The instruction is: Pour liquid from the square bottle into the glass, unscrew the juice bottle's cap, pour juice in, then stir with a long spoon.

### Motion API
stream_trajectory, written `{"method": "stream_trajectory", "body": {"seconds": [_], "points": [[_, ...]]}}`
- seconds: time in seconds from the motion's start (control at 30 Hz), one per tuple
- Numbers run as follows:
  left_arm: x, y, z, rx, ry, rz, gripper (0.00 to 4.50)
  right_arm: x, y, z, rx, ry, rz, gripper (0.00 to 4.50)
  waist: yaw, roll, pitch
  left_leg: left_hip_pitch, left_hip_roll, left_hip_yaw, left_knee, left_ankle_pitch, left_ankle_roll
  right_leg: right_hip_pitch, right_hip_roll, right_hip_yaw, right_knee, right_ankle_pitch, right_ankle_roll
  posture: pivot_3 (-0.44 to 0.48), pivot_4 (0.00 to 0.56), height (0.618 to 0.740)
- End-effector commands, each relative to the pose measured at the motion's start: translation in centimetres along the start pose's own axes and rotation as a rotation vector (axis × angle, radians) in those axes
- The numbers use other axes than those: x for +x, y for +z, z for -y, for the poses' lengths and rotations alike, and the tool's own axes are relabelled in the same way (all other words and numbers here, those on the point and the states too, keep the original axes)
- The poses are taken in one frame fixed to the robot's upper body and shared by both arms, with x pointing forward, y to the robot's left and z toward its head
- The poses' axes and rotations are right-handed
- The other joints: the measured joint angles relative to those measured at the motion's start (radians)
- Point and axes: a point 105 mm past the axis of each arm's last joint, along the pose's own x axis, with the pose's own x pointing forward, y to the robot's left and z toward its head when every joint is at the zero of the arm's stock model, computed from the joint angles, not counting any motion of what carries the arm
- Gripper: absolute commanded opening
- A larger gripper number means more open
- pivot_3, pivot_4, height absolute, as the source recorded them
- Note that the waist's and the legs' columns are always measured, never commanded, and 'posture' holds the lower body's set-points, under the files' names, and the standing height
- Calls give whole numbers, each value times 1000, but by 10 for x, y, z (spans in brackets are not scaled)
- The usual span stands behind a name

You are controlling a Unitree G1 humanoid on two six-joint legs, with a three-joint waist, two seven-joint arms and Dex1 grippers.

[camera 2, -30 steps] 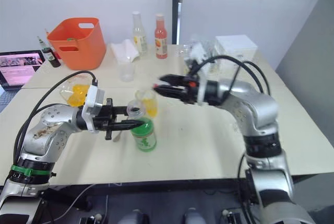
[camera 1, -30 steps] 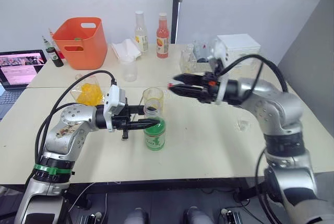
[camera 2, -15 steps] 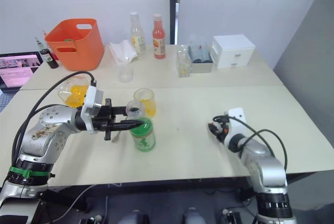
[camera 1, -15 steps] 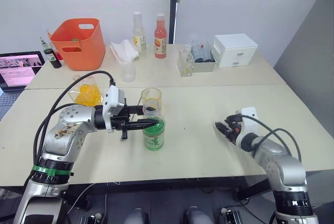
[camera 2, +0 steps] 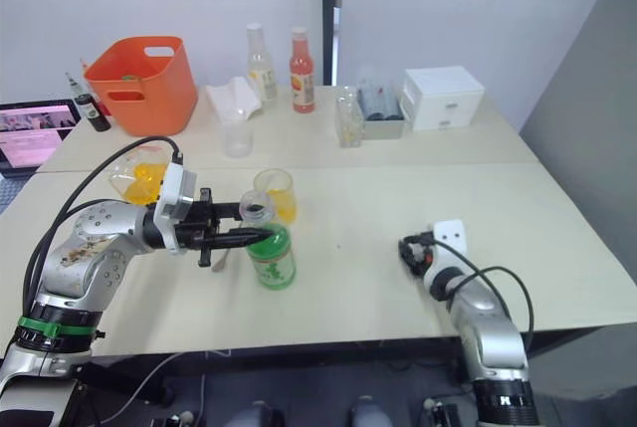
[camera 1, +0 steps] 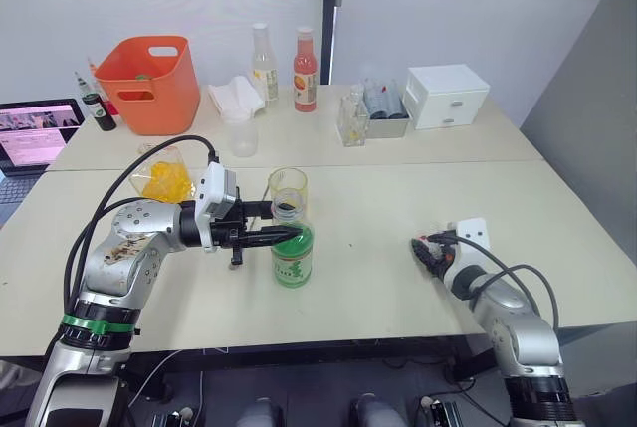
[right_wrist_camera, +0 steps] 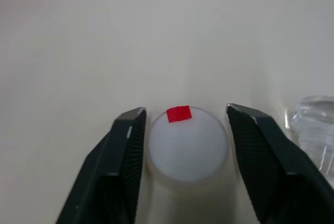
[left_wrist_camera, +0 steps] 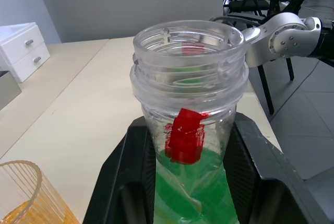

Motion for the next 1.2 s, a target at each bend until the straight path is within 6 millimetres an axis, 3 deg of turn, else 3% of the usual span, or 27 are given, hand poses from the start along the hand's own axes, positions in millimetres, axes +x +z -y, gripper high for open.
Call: {"method": "stream_trajectory", "body": {"seconds": [0.03, 0.07, 0.27, 0.37, 0.43, 0.6, 0.9, 1.2], "points": [[-1, -9, 2, -22, -11, -44, 1382, -2, 20, -6, -10, 40, 88, 4296, 0, 0, 0, 0, 0, 0, 0, 0, 0, 0, 0, 0, 0, 0, 0, 0, 150, 715], [-1, -9, 2, -21, -10, -43, 1382, -3, 28, -10, -16, 62, 122, 4462, 0, 0, 0, 0, 0, 0, 0, 0, 0, 0, 0, 0, 0, 0, 0, 0, 150, 715], [-5, -5, 0, -12, 12, -33, 1382, -15, 89, -35, -124, 197, 313, 4462, -4, 0, 0, 0, 0, 0, 0, 0, 0, -1, 0, 0, 0, 0, 0, 0, 150, 715], [-12, 2, -1, 0, 40, -24, 1382, -24, 123, -60, -124, 345, 373, 4462, -4, 0, 0, 0, 0, 0, 0, 0, 0, -1, 0, 0, 0, 0, 0, 0, 150, 715], [-19, 7, -2, 12, 69, -26, 1382, -33, 136, -81, -105, 491, 361, 4462, -6, 0, 0, -1, 1, 0, 0, 0, 0, -1, 1, 0, 0, 0, 0, 0, 150, 715], [-36, 24, -5, 29, 147, -33, 1382, -45, 139, -106, -132, 671, 281, 4462, -6, 0, 0, -1, 3, -2, 0, 0, 0, -2, 2, -1, 0, 0, 0, 0, 150, 715], [-73, 49, -34, 113, 326, -97, 1382, -35, 122, -119, -167, 708, 185, 4462, 4, -1, 1, -3, 1, -1, 0, 0, 0, -3, 1, -1, -1, 0, 0, 0, 150, 715], [-71, 51, -77, 311, 419, -138, 1382, -24, 118, -133, -169, 681, 177, 4462, 23, -2, 1, -4, 0, -1, 1, 0, 0, -3, 0, -2, -1, 0, 0, 0, 150, 715]]}}
